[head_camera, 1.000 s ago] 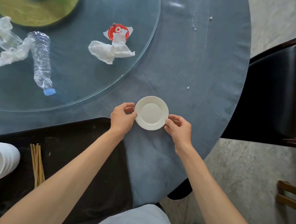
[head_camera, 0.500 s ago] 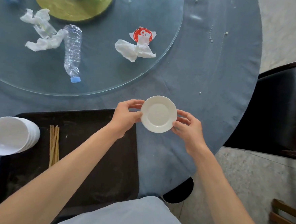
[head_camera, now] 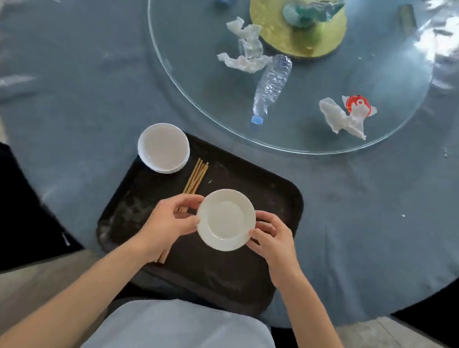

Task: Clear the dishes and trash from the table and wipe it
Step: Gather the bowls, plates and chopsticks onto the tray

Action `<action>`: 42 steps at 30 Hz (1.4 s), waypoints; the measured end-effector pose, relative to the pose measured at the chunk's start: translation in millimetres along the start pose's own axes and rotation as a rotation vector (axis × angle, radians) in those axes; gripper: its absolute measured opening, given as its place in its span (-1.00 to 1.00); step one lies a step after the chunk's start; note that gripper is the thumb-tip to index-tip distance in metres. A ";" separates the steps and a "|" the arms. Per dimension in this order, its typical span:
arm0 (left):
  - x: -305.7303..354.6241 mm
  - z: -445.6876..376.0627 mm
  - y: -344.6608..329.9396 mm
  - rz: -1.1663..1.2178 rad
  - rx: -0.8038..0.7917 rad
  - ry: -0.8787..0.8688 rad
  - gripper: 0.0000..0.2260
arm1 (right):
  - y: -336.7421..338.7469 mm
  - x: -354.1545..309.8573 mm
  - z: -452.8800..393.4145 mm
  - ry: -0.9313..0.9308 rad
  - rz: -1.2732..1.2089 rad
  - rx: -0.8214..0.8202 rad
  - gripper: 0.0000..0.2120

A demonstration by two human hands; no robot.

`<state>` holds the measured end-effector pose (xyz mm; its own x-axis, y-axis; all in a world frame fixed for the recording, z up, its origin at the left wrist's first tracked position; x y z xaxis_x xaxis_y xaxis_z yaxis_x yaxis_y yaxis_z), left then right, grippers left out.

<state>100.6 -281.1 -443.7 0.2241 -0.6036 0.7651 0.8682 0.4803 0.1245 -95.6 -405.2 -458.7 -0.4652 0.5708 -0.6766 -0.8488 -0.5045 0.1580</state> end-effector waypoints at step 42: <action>-9.1 -47.2 193.4 -0.043 0.137 0.346 -0.64 | -190.0 -27.5 -19.4 -0.083 0.323 -0.068 -0.64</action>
<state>287.4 -212.8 -456.4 0.3458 -0.7931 0.5014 0.8181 0.5166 0.2528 83.4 -337.6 -484.1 -0.7286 0.4240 -0.5379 -0.6370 -0.7081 0.3047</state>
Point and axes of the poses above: each hand's wrist, its own z-axis away from the middle knuckle, its own y-axis out of the back of the hand, x = y × z, the point moved 3 cm from there along -z, towards the middle knuckle, and after that the axes turned 1 degree about x, right-handed, at the moved point
